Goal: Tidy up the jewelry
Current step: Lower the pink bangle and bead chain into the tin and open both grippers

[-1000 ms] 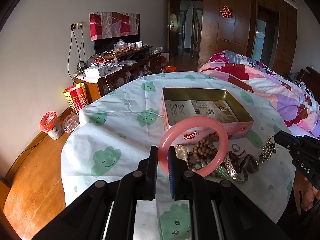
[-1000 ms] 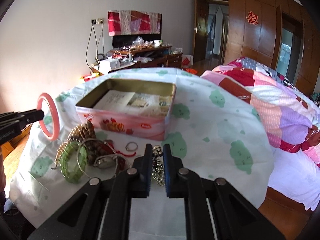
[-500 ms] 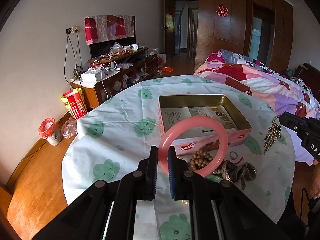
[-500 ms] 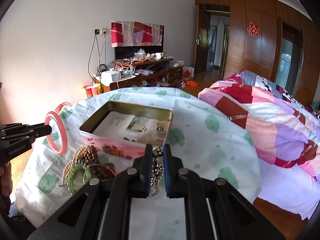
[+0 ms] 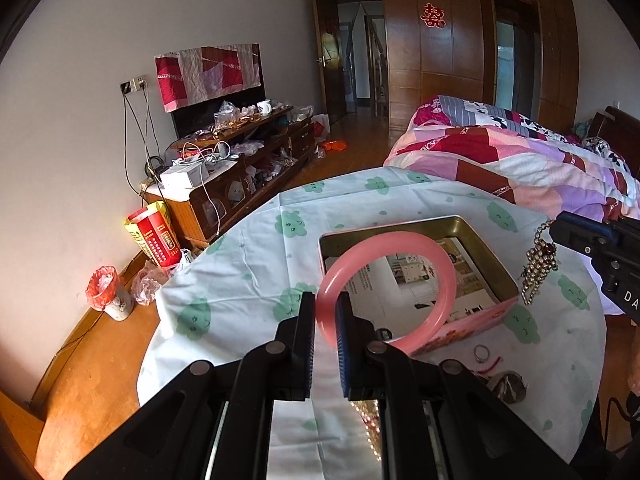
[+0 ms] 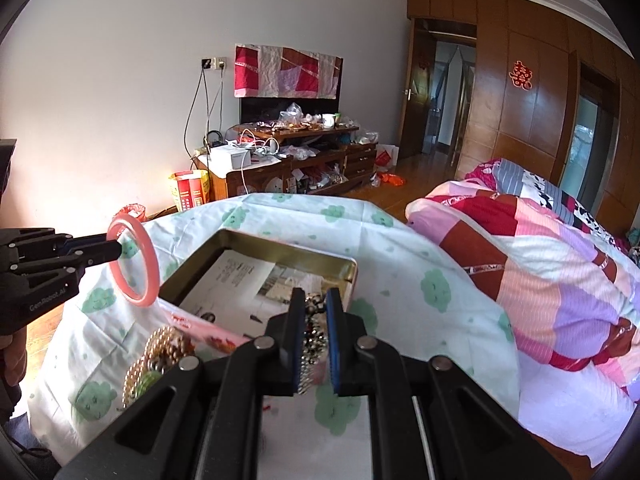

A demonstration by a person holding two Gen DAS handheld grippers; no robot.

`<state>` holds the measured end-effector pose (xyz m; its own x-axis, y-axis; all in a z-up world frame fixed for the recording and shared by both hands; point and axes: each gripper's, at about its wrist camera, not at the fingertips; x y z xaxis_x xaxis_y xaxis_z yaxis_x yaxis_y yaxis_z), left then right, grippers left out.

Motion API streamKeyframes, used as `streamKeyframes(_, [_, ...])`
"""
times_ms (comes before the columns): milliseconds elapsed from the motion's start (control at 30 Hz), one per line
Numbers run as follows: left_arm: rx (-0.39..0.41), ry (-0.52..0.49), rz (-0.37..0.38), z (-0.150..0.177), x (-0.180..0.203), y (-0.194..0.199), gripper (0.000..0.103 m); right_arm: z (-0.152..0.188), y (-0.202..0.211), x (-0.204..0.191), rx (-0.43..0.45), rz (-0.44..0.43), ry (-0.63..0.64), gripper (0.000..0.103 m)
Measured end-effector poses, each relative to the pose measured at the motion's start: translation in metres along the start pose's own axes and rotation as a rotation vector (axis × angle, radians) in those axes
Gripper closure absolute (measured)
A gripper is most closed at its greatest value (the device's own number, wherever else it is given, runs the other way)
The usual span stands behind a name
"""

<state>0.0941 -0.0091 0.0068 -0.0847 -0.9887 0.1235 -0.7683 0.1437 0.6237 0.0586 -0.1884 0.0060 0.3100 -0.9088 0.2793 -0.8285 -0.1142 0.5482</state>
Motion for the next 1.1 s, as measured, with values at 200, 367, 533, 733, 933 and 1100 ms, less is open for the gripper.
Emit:
streamKeyframes(200, [-0.019, -0.047, -0.014, -0.012, 0.012, -0.018, 0.094, -0.019, -0.011, 0.0, 0.013, 0.005, 0.023, 0.091])
streamKeyframes(367, [-0.045, -0.059, -0.037, -0.018, 0.015, -0.04, 0.094, -0.025, -0.026, -0.002, 0.008, 0.003, 0.039, 0.091])
streamKeyframes(533, [-0.065, -0.066, -0.056, -0.02, 0.018, -0.058, 0.094, -0.027, -0.042, -0.002, -0.004, 0.008, 0.051, 0.091])
streamKeyframes(733, [-0.084, -0.064, -0.066, -0.021, 0.021, -0.075, 0.094, -0.027, -0.06, 0.003, -0.023, 0.01, 0.036, 0.091])
streamKeyframes(933, [-0.103, -0.066, -0.077, -0.02, 0.023, -0.089, 0.094, -0.02, -0.079, 0.001, -0.062, 0.011, 0.026, 0.091])
streamKeyframes(1100, [-0.113, -0.074, -0.085, -0.019, 0.024, -0.098, 0.094, -0.014, -0.091, 0.002, -0.09, 0.006, 0.015, 0.091])
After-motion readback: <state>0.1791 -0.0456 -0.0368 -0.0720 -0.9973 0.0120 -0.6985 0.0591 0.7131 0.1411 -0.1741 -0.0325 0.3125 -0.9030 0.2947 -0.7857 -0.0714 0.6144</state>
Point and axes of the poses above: each gripper's, at about its wrist camera, not at the fingertips, and y roughly against the way its jaws point, x to its right, z to its underside, and after that the axes turned 15 degrees about y, right-handed
